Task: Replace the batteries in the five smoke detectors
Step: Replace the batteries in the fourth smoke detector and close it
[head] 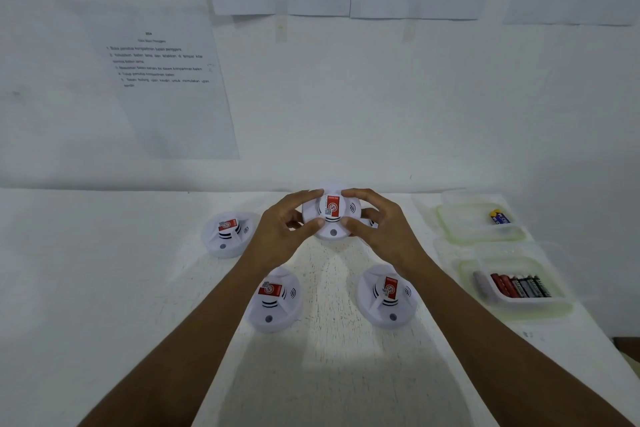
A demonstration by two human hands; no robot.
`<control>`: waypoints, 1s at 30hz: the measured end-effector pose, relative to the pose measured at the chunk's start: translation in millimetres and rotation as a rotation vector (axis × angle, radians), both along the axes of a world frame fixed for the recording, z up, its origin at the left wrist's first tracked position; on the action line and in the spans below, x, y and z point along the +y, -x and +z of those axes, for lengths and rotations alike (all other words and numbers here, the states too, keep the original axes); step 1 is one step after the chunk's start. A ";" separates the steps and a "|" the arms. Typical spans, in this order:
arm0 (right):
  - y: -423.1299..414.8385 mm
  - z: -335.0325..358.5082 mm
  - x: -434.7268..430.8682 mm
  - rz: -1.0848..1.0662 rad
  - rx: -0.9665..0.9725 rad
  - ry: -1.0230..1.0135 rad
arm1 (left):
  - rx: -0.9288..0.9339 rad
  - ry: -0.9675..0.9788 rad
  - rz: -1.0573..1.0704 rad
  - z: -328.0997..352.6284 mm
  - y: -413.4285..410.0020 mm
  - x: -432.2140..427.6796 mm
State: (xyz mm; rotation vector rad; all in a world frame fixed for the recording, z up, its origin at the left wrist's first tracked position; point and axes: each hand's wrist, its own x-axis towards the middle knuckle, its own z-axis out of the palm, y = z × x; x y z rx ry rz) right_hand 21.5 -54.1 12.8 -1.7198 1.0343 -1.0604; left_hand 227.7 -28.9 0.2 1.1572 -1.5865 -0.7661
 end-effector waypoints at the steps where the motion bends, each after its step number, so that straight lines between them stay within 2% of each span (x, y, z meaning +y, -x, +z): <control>1: 0.0 -0.3 -0.1 -0.001 0.003 0.002 | -0.002 -0.003 0.001 -0.4 0.0 0.2; 30: -4.3 -7.0 -8.2 0.012 -0.013 0.018 | -0.039 -0.002 0.006 -6.9 -6.9 -5.8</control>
